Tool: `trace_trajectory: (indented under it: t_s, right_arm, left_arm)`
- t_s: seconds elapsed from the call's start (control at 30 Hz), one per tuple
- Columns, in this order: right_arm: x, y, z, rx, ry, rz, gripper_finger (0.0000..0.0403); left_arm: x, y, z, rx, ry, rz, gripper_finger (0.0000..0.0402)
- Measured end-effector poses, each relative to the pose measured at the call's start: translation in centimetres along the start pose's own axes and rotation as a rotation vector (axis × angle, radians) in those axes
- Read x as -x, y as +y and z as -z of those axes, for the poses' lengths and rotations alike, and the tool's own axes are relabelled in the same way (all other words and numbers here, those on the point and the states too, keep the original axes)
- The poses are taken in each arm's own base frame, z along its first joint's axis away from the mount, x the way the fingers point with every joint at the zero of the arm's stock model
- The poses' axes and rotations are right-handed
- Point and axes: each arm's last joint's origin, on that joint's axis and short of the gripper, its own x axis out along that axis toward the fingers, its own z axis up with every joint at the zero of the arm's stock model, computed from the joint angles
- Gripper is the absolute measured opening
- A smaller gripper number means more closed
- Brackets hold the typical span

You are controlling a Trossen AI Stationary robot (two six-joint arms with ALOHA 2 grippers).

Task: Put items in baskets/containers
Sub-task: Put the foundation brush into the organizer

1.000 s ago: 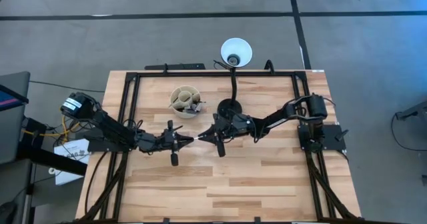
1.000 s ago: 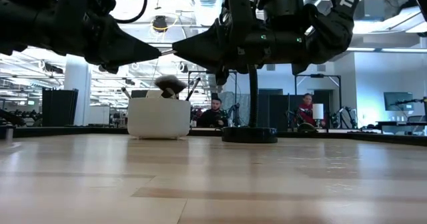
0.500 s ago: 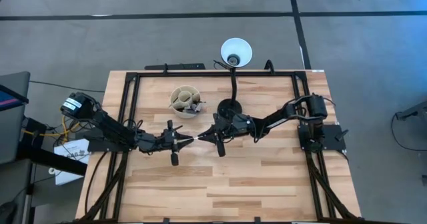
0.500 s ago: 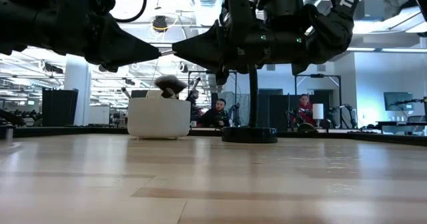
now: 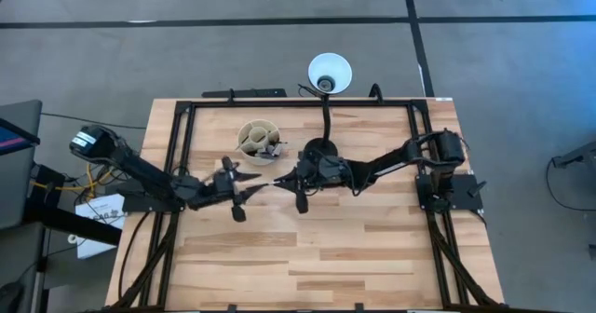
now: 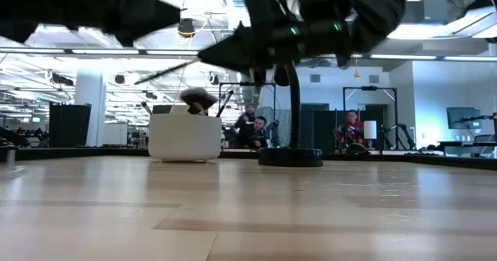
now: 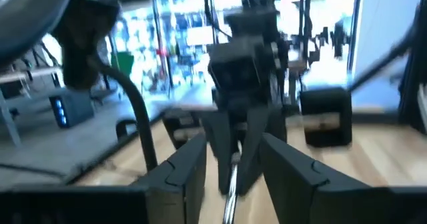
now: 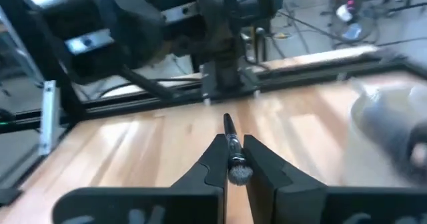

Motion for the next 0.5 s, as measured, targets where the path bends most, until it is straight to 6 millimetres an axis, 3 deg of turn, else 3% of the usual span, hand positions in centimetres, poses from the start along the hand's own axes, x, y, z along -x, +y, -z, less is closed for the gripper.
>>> trace_trajectory:
  t_s: [0.27,0.5]
  right_arm:
    - [-2.1,0.1,-7.3,0.177,0.193,0.253,0.0029]
    - [-3.9,-1.8,-13.2,0.244,0.298,0.346,0.0017]
  left_arm:
    - [1.6,1.9,-4.0,0.1,-0.18,-0.026,0.0131]
    - [2.3,2.6,-5.1,0.14,-0.238,-0.015,0.0121]
